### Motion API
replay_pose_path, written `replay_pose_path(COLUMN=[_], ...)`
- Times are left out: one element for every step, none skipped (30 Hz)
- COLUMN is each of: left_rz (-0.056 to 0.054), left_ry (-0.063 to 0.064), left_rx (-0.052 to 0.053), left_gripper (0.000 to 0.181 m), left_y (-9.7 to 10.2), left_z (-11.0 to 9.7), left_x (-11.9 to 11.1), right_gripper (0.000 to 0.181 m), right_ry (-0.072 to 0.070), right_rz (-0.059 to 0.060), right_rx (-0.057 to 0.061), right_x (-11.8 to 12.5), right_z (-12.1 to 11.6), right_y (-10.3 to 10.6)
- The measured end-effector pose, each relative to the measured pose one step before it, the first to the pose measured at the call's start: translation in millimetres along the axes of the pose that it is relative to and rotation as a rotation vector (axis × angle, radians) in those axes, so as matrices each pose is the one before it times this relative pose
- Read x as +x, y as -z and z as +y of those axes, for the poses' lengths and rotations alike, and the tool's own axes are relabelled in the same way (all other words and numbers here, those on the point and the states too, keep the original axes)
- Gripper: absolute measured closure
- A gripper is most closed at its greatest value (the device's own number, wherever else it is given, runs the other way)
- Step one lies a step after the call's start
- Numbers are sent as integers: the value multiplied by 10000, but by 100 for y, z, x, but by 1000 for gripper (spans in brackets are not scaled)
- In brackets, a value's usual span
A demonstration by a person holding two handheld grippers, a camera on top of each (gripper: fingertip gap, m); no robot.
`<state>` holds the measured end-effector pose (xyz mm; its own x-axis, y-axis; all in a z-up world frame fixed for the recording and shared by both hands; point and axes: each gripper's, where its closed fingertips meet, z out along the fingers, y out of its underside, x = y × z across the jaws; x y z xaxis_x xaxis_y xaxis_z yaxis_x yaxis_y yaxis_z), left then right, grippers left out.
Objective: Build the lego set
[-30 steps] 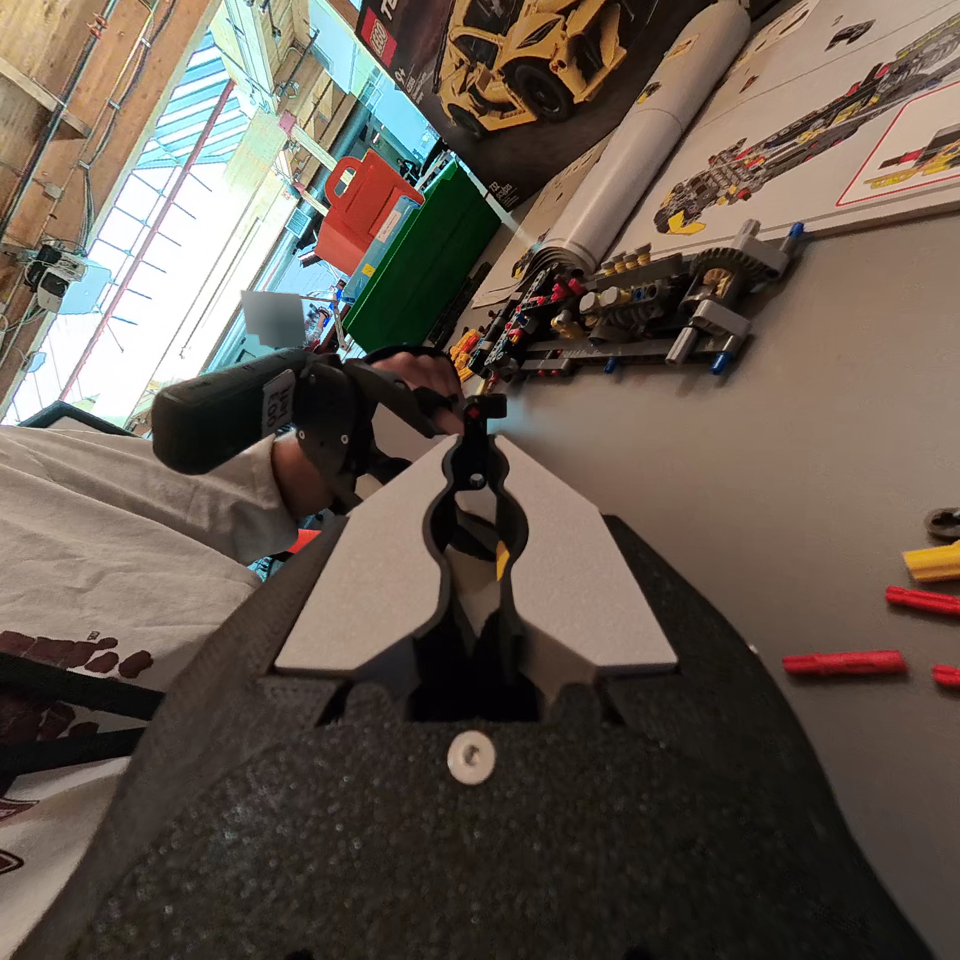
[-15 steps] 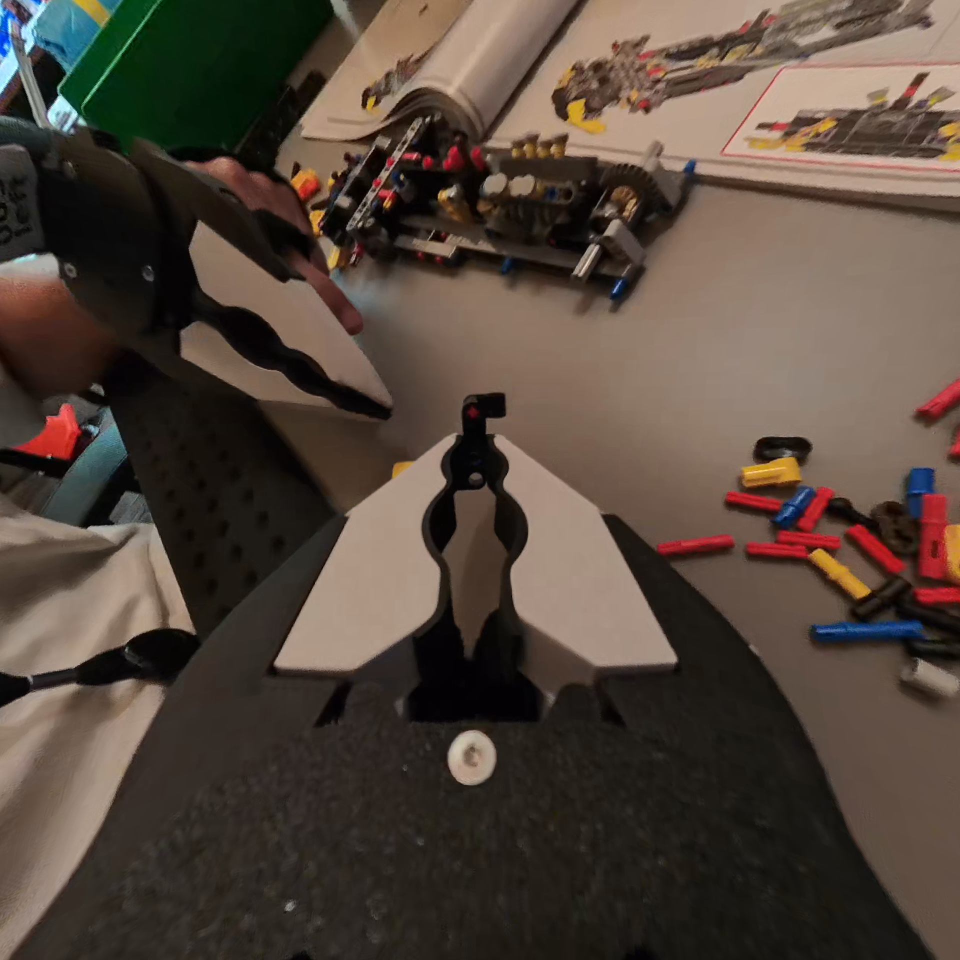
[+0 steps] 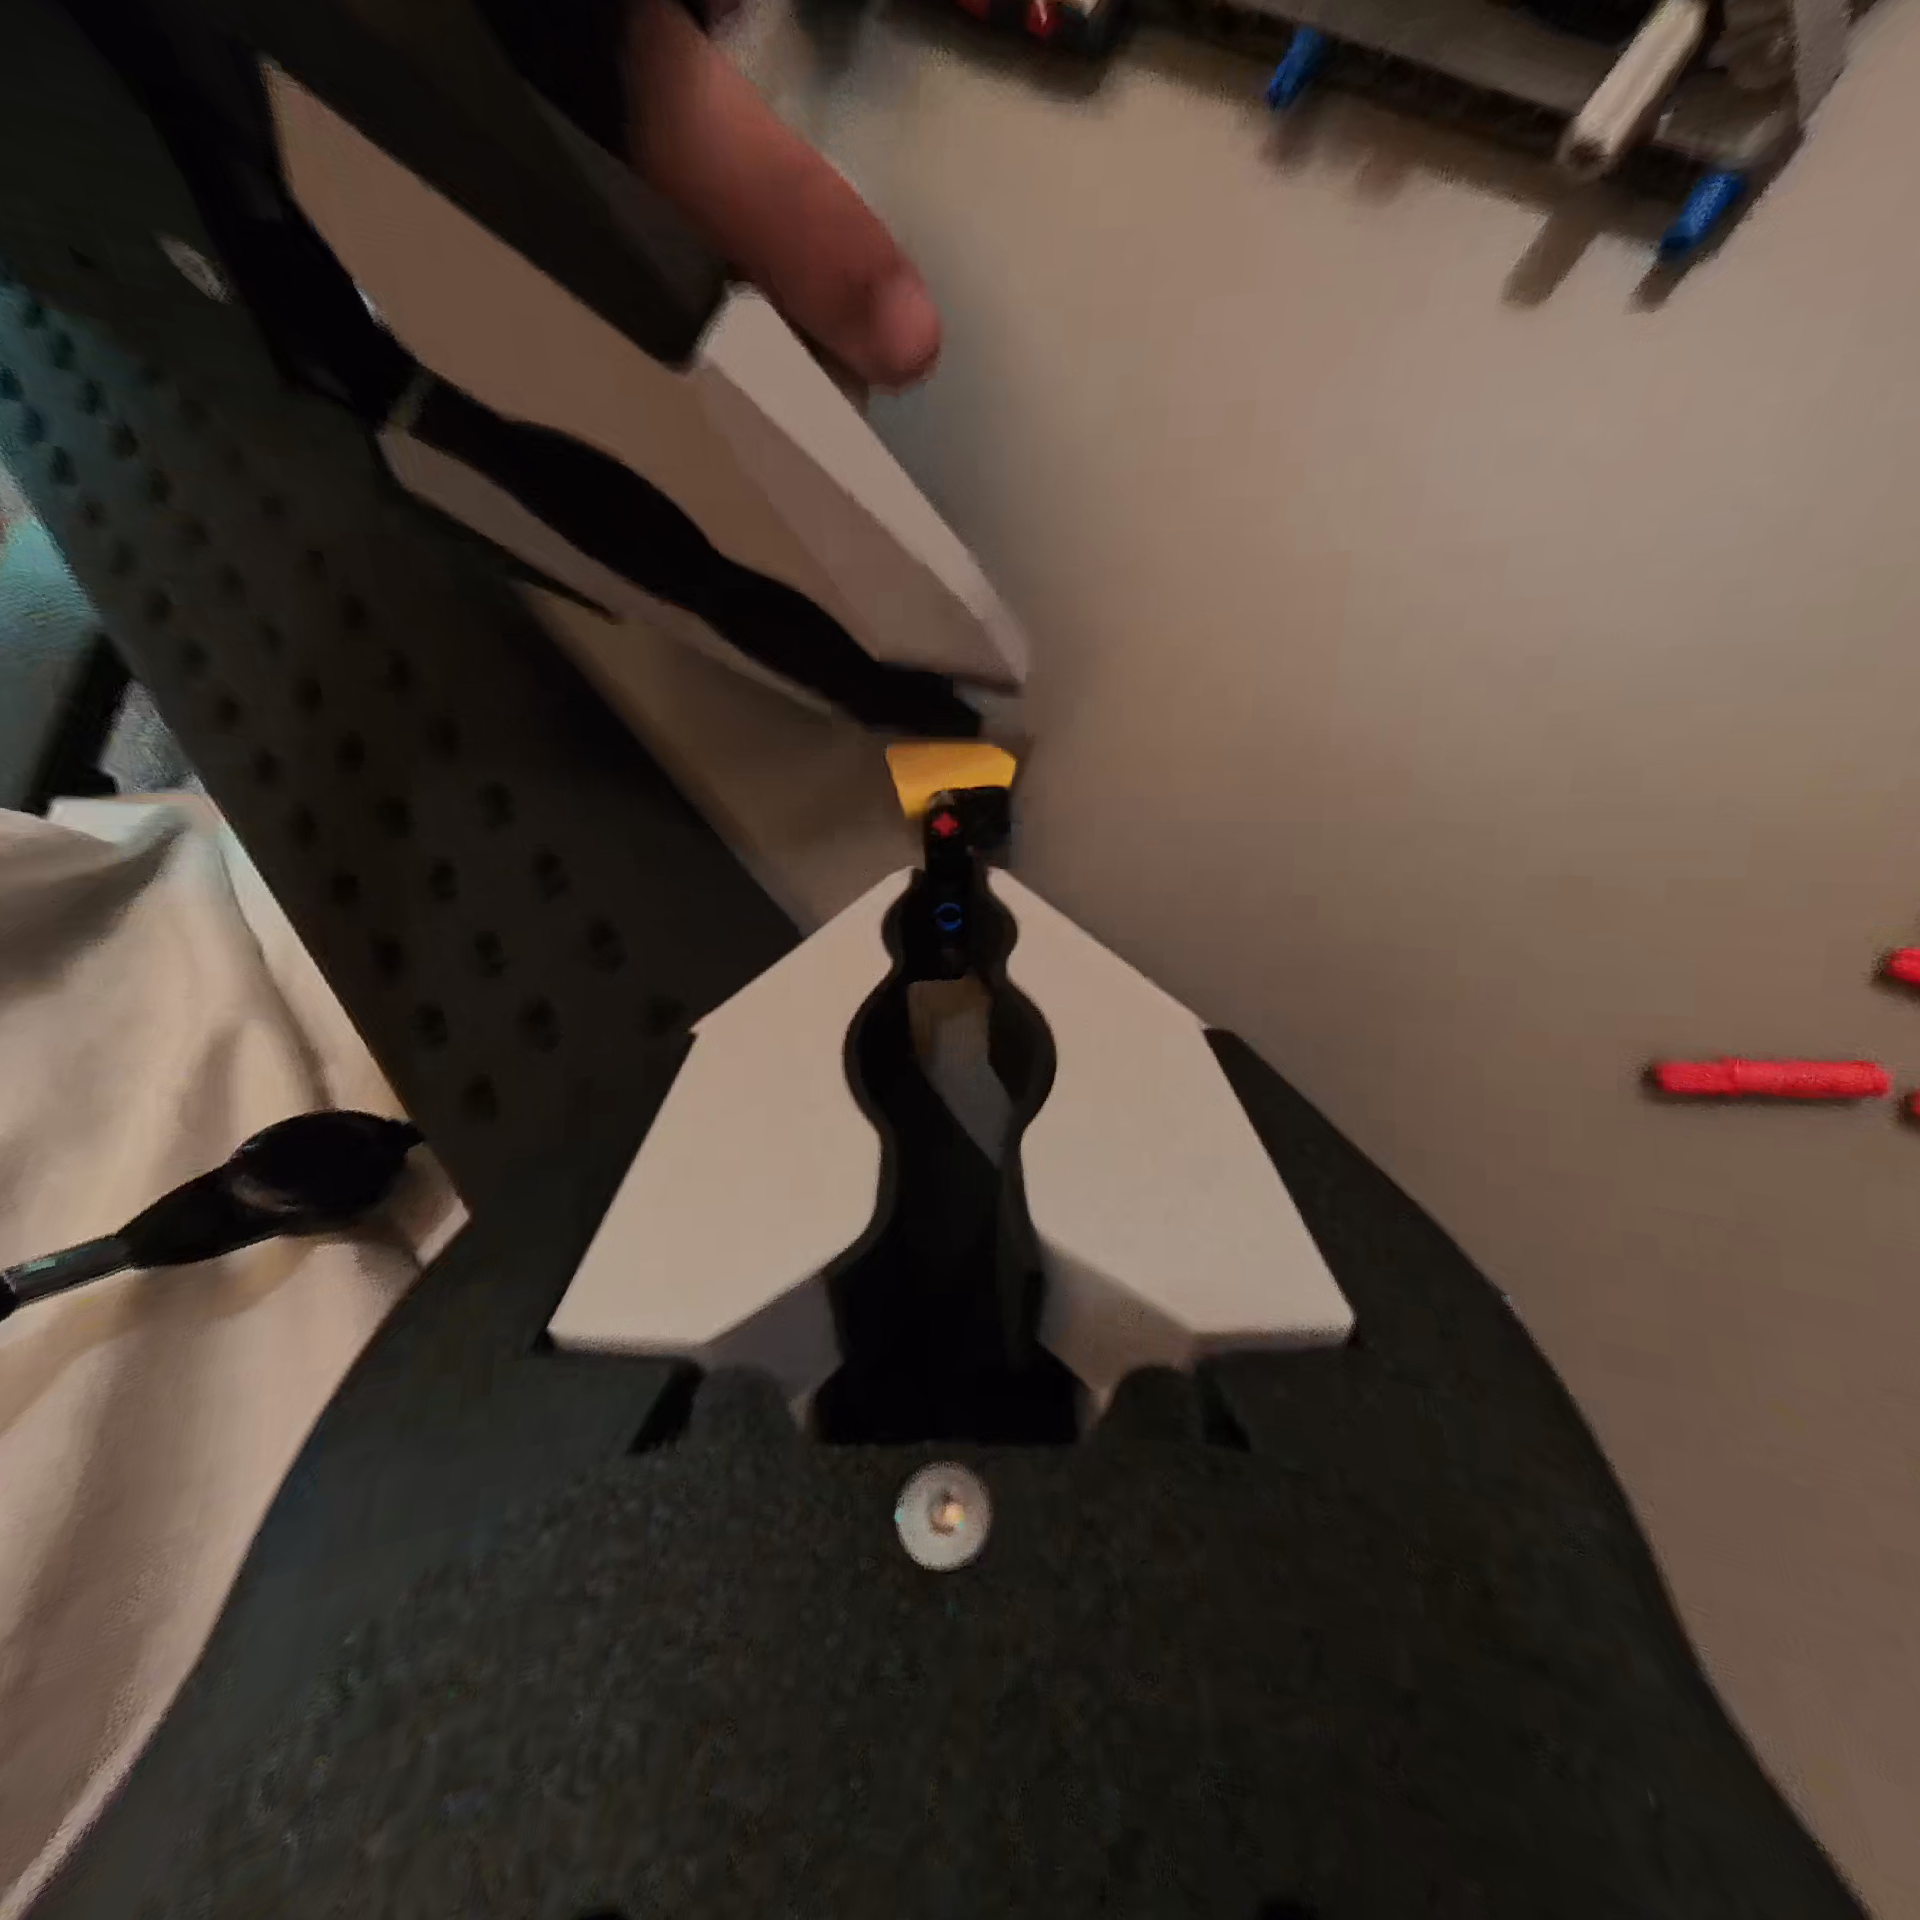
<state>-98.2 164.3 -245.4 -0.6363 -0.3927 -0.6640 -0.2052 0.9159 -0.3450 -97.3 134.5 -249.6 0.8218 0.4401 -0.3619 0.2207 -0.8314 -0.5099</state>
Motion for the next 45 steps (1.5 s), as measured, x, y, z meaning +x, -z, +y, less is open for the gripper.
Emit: replay_pose_path(left_rz=[48,42,-56,-107,-104,-79,-50,-45,-106,-142,-130,-163,-254,-300,-300,-255,-242,-191,-169,-83,-14,-5,-11,-35,-56,-21,13,14,34,57,68,-20,-11,-29,-61,15,-7,-73,0,45,0,45,109,52,39], left_ry=[246,181,127,131,158,170,177,115,-6,-90,-123,-215,-369,-503,-612,-680,-667,-625,-600,-491,-326,-232,-195,-194,-220,-154,-7,59,106,274,410,434,500,649,820,993,1100,1142,1156,1123,1024,883,750,595,388], left_rx=[106,66,26,-11,-9,-6,-21,-6,14,27,41,47,35,7,18,22,-7,-27,-25,-17,-15,-2,-9,-50,-9,-24,-98,-55,9,62,74,92,54,7,84,173,208,272,248,191,211,136,-41,-177,-162], left_gripper=[168,170,171,174,175,175,174,174,172,171,172,171,169,168,167,168,169,170,171,174,175,176,178,179,179,179,179,179,180,180,181,181,181,181,181,181,181,181,181,181,181,181,181,181,181], left_y=[1,-31,-39,-64,-47,-24,-4,-17,-11,-35,-44,-36,-30,-14,-8,-14,-24,-10,-12,-11,-22,-39,-48,-116,-91,-76,-105,-65,-16,19,27,77,113,147,226,297,335,392,360,285,265,184,61,-13,-15], left_z=[-242,-151,-36,59,96,84,92,39,14,-8,-22,-38,-44,-64,-148,-219,-218,-190,-138,-77,-37,-26,0,76,-7,18,131,62,-13,-99,-153,-136,-2,160,99,-52,-143,-274,-287,-240,-245,-132,158,409,416], left_x=[118,186,98,12,-17,-68,-83,-72,-115,-114,-49,-60,-126,-128,-51,61,60,63,28,55,62,1,-23,-60,-58,-61,-39,-24,-16,-34,-64,-205,-256,-371,-533,-512,-610,-737,-646,-551,-525,-394,-221,-202,-122], right_gripper=[175,175,175,175,175,175,175,175,175,175,175,175,175,175,175,175,175,175,175,175,175,175,175,175,175,175,175,175,175,175,175,175,175,175,175,176,176,176,176,175,176,176,176,176,176], right_ry=[-113,-55,19,-1,-48,-69,-103,-131,-147,-188,-210,-199,-258,-304,-291,-303,-261,-137,-95,-102,-100,-76,-36,-29,-54,-46,-2,3,46,93,86,116,249,294,344,544,636,417,135,-67,-179,-214,-229,-171,-23], right_rz=[78,46,37,-11,-30,-97,-153,-200,-157,-139,-146,-179,-218,-235,-225,-182,-185,-135,-119,-118,-105,-82,-104,-202,-188,-16,52,65,1,-209,-264,-206,-205,-18,335,626,736,550,164,-127,-157,-157,-267,-291,-180], right_rx=[149,98,74,59,84,69,70,59,55,62,59,46,45,56,59,34,-8,-41,-41,-21,-15,-21,-44,-57,-11,6,80,89,73,85,112,316,554,627,476,278,292,208,-15,-146,-64,88,74,93,91], right_x=[176,165,157,149,161,53,-30,-98,-20,32,46,26,28,47,69,115,47,5,-8,-5,-13,-9,-78,-189,-159,60,112,84,-44,-381,-415,-322,-388,-128,377,722,762,476,-23,-375,-329,-263,-370,-436,-336], right_z=[-304,-206,-115,-72,-148,-119,-100,-63,-46,-52,-55,-38,-41,-70,-91,-64,-15,20,16,-9,-2,8,50,80,-9,-43,-137,-122,-62,-79,-111,-421,-753,-880,-706,-466,-484,-355,-57,172,113,-49,-91,-146,-153], right_y=[-98,-50,-3,17,-21,-54,-52,-52,-19,22,12,33,47,38,49,52,56,45,28,11,24,16,14,9,-21,67,51,52,20,78,172,345,536,639,623,513,383,190,-70,-283,-390,-392,-342,-251,-174])
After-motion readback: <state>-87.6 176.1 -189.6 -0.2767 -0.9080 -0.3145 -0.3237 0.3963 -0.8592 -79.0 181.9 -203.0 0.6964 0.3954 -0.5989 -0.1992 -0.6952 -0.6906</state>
